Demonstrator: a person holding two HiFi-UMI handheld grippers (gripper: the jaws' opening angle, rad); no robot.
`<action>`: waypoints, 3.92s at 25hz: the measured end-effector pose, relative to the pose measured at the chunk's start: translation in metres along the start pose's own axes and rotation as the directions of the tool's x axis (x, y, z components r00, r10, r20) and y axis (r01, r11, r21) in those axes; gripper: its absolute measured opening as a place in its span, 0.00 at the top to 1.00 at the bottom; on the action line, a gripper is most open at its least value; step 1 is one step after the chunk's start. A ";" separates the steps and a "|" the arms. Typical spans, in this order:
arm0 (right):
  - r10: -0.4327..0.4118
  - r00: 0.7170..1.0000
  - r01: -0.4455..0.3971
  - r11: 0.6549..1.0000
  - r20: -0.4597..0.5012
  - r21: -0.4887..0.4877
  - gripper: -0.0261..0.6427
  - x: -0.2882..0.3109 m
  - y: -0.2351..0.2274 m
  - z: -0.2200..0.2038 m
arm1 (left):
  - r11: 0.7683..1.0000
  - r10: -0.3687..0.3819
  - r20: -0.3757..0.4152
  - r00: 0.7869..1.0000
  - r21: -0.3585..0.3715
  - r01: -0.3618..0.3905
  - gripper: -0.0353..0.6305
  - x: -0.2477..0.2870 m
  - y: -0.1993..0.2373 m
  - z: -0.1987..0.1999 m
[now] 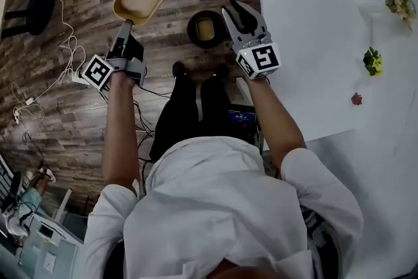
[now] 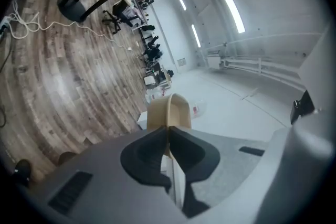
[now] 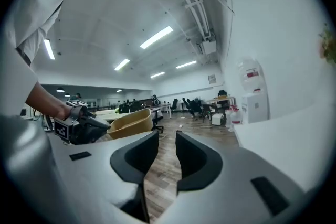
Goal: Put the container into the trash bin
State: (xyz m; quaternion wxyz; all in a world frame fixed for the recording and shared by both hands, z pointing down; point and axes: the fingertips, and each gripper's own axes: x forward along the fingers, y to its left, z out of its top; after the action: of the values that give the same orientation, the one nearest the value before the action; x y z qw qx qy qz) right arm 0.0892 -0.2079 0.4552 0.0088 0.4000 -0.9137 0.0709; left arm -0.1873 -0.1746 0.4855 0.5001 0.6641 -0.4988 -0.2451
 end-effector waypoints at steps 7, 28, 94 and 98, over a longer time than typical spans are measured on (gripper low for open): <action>-0.035 0.990 0.046 0.996 -0.135 0.080 0.78 0.013 -0.025 -0.175 | 0.994 0.081 -0.176 0.981 -0.056 -0.092 0.91 0.054 0.148 -0.111; -0.218 0.926 0.262 0.959 -0.308 0.110 0.78 -0.040 -0.045 -0.429 | 0.969 0.203 -0.545 0.813 -0.007 -0.247 0.91 0.105 0.391 -0.334; -0.187 0.916 0.236 0.967 0.356 -0.098 0.83 -0.312 0.199 0.185 | 0.347 -0.388 -0.246 0.888 0.853 0.389 0.83 -0.262 -0.278 -0.094; -0.212 0.916 0.251 0.965 0.341 -0.072 0.83 -0.336 0.209 0.164 | 0.317 -0.361 -0.216 0.907 0.887 0.337 0.83 -0.286 -0.275 -0.120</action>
State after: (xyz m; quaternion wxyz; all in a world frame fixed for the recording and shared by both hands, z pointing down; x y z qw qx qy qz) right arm 0.1713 0.1555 0.2427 -0.1130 0.5104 -0.8509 -0.0511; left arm -0.0829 0.1354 0.2314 -0.0133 0.9152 -0.4006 -0.0423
